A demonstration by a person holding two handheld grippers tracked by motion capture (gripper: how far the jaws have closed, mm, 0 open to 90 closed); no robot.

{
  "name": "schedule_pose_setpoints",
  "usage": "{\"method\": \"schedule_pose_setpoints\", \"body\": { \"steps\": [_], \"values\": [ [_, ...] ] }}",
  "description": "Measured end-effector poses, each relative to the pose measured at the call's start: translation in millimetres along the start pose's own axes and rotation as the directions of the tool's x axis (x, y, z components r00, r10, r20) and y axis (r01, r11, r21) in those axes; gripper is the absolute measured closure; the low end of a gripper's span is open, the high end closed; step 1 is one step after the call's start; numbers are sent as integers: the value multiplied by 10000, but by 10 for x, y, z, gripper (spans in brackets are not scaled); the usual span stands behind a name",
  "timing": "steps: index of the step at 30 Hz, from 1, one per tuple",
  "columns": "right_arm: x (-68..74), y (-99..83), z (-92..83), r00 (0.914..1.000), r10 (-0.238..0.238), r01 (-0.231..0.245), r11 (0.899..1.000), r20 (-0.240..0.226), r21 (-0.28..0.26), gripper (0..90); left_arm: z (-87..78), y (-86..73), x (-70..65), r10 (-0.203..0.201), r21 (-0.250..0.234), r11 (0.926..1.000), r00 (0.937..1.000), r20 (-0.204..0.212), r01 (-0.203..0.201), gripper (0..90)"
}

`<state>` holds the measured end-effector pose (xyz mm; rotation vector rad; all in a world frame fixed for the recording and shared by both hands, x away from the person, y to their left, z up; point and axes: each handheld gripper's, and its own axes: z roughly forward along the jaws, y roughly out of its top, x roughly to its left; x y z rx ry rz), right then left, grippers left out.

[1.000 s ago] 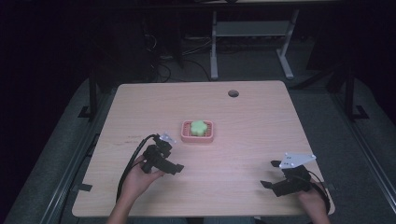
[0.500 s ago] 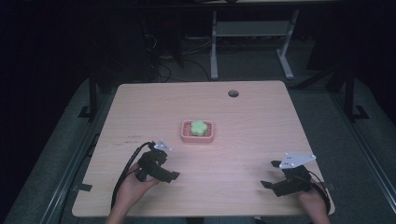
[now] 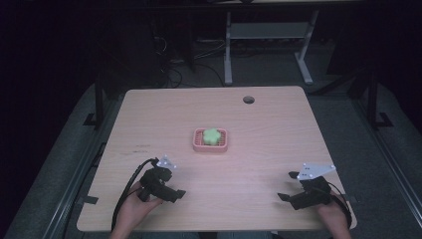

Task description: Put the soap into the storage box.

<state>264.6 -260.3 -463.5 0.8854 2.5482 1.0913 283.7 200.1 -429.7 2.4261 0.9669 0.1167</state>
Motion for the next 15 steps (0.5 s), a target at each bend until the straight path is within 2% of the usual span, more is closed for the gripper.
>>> {"method": "schedule_pose_setpoints", "body": {
  "steps": [9,15],
  "values": [
    [1,-6,15,10000,55,-55,9999,17,120,138,-50,-106,1,-95,-129,9999,9999,-67,94,203],
    [13,-2,37,10000,6,-6,9998,25,212,138,-92,-251,0,-129,-382,9992,9996,-247,120,204]
  ]
}}
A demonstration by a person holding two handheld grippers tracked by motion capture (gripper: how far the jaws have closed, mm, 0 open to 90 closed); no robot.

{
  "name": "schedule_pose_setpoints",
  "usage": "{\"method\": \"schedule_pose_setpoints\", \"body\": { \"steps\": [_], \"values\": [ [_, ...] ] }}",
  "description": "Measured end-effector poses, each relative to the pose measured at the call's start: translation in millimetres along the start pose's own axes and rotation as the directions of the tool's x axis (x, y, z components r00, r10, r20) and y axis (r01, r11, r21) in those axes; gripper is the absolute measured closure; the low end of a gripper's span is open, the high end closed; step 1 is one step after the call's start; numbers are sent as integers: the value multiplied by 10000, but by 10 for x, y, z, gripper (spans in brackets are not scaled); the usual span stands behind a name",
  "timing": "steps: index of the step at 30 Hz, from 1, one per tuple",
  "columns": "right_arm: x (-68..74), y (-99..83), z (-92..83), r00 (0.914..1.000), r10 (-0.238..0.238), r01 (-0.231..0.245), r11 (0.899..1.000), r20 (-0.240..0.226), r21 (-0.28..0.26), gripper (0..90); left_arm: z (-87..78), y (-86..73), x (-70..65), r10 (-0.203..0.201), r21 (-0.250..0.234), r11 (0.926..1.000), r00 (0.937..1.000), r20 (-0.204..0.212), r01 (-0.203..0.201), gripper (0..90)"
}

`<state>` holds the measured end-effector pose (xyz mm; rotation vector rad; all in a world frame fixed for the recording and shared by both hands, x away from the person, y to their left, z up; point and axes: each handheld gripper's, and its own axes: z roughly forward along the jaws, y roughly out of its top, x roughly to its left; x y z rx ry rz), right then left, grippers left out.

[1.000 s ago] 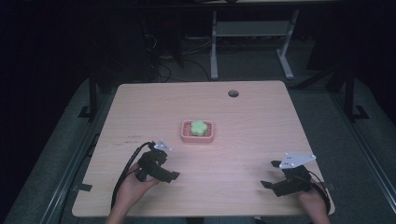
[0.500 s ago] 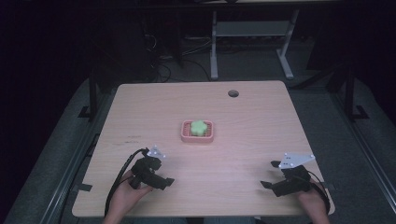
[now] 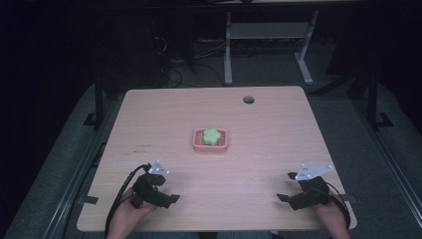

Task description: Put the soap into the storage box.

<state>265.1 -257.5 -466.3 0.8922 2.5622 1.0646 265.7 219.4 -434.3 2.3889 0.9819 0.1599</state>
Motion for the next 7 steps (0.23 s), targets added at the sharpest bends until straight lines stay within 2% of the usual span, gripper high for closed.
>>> {"method": "schedule_pose_setpoints", "body": {
  "steps": [7],
  "values": [
    [21,5,-16,10000,-41,42,9999,31,-152,138,17,-67,9,1,89,10000,9999,-136,0,211]
  ]
}}
